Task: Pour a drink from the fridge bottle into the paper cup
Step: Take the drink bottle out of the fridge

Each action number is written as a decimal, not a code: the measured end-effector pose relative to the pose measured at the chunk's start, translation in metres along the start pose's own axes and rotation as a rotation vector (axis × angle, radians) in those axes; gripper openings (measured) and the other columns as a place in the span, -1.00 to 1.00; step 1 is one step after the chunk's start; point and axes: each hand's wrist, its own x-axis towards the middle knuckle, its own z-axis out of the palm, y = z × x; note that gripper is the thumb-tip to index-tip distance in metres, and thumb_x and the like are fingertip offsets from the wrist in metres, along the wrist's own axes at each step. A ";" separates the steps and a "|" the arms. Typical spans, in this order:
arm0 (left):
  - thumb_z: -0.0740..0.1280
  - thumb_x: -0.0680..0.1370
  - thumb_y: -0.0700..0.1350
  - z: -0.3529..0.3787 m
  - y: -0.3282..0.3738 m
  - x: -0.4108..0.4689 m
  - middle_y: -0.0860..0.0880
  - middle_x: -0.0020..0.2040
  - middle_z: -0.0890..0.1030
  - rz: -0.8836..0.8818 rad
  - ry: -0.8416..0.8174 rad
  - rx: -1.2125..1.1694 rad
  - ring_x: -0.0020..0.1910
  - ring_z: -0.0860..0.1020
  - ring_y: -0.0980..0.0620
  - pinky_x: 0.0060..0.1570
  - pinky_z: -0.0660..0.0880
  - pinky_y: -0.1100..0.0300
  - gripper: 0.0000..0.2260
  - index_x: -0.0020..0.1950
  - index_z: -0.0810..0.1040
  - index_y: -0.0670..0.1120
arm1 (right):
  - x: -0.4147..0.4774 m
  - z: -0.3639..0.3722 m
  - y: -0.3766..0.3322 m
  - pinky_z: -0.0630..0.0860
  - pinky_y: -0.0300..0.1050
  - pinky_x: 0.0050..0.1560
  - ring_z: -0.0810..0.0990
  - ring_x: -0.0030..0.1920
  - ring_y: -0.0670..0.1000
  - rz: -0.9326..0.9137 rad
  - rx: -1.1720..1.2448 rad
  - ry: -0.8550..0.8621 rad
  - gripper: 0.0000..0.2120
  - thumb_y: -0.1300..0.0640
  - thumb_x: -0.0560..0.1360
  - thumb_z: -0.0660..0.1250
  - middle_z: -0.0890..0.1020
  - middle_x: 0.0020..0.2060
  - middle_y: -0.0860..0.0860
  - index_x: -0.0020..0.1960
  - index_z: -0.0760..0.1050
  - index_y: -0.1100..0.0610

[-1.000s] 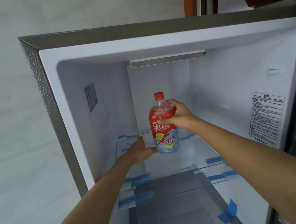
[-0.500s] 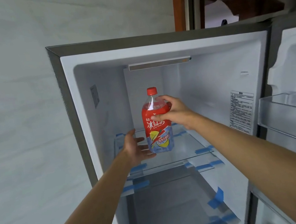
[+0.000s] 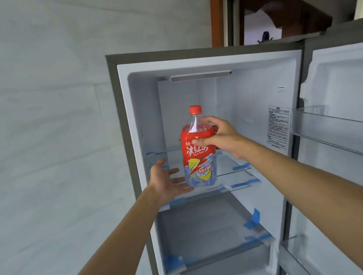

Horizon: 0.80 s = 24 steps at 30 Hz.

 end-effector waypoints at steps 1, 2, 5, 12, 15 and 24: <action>0.07 0.63 0.24 -0.002 -0.003 -0.009 -0.30 0.34 0.45 -0.001 0.002 0.003 0.17 0.51 -0.33 0.21 0.41 -0.30 -0.41 0.47 0.29 -0.18 | -0.009 0.002 -0.002 0.64 -0.03 -0.03 0.62 0.05 0.01 0.004 -0.001 0.006 -0.33 0.12 0.32 0.60 0.59 0.13 -0.04 0.35 0.42 -0.01; 0.07 0.63 0.24 -0.005 -0.006 -0.018 -0.30 0.35 0.45 -0.001 0.004 0.006 0.19 0.51 -0.33 0.19 0.42 -0.30 -0.41 0.48 0.29 -0.18 | -0.017 0.005 -0.004 0.65 -0.04 -0.04 0.62 0.06 0.01 0.005 -0.005 0.011 -0.33 0.11 0.31 0.61 0.59 0.12 -0.05 0.35 0.43 -0.02; 0.08 0.63 0.23 -0.015 -0.016 -0.044 -0.29 0.29 0.49 -0.003 0.003 0.007 0.19 0.53 -0.33 0.11 0.45 -0.30 -0.41 0.47 0.29 -0.18 | -0.045 0.013 -0.012 0.65 0.01 0.01 0.63 0.07 0.03 0.010 -0.016 0.025 -0.34 0.10 0.32 0.61 0.59 0.14 -0.02 0.35 0.43 -0.02; 0.10 0.61 0.24 -0.033 -0.035 -0.093 -0.29 0.36 0.45 -0.033 -0.034 0.002 0.06 0.55 -0.30 0.02 0.50 -0.28 -0.42 0.44 0.34 -0.16 | -0.105 0.025 -0.034 0.64 0.02 0.04 0.61 0.05 -0.01 0.038 -0.033 0.017 -0.38 0.11 0.35 0.58 0.59 0.10 -0.03 0.34 0.43 -0.03; 0.10 0.61 0.24 -0.032 -0.041 -0.110 -0.29 0.41 0.42 -0.045 -0.040 -0.003 0.06 0.55 -0.30 -0.05 0.51 -0.27 -0.43 0.42 0.36 -0.16 | -0.124 0.027 -0.042 0.63 0.08 0.08 0.61 0.10 0.04 0.038 -0.037 0.037 -0.38 0.11 0.35 0.58 0.59 0.14 -0.01 0.34 0.43 -0.03; 0.09 0.61 0.25 -0.010 -0.061 -0.154 -0.28 0.29 0.45 -0.077 -0.101 0.012 0.07 0.54 -0.31 0.20 0.40 -0.33 -0.43 0.42 0.30 -0.16 | -0.174 0.007 -0.063 0.63 -0.10 -0.09 0.60 0.06 0.01 0.037 -0.066 0.051 -0.40 0.11 0.37 0.56 0.58 0.13 -0.03 0.35 0.42 -0.04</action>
